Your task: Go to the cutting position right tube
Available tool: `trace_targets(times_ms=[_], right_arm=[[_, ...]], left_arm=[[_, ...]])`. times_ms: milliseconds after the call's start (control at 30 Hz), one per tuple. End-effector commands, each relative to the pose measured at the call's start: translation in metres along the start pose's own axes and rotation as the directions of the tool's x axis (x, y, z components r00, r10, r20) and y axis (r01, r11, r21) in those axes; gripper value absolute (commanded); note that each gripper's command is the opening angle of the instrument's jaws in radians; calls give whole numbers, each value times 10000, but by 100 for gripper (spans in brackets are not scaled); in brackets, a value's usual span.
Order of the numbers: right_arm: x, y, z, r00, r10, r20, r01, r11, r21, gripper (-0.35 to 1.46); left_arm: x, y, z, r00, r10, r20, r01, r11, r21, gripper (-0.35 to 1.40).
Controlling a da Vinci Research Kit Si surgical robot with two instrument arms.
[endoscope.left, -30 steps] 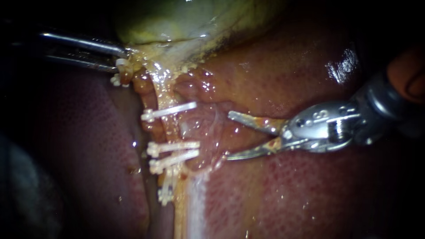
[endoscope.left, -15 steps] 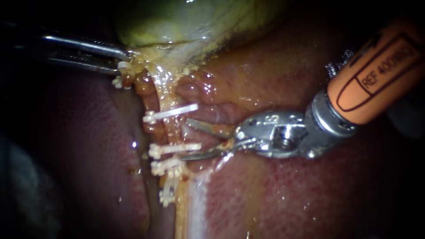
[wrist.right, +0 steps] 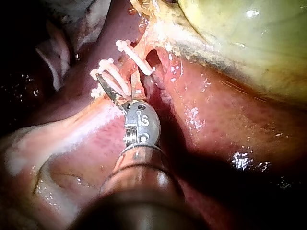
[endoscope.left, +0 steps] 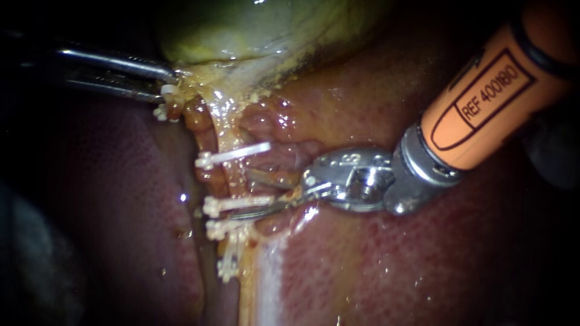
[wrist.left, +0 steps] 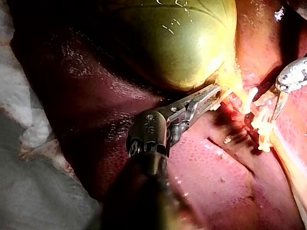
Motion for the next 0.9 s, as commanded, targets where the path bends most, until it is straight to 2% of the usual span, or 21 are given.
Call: trace_targets(times_ms=[33, 300, 633, 900], right_arm=[[1, 1, 2, 10000, 33, -92, -32, 10000, 81, 130], [12, 6, 25, 9977, 410, -530, -370, 9965, 750, 130], [25, 12, 50, 9844, 1173, -1311, -1028, 9884, 1120, 130], [28, 16, 60, 9777, 1583, -1377, -1428, 9829, 1160, 130]], left_arm=[[0, 0, 0, 10000, 0, 1, 0, 10000, 1, -35], [0, 0, 0, 10000, 1, 1, -1, 10000, 1, -35], [0, 0, 0, 10000, -1, 0, 1, 10000, 3, -35], [0, 0, 0, 10000, -1, 0, 1, 10000, 3, -35]])
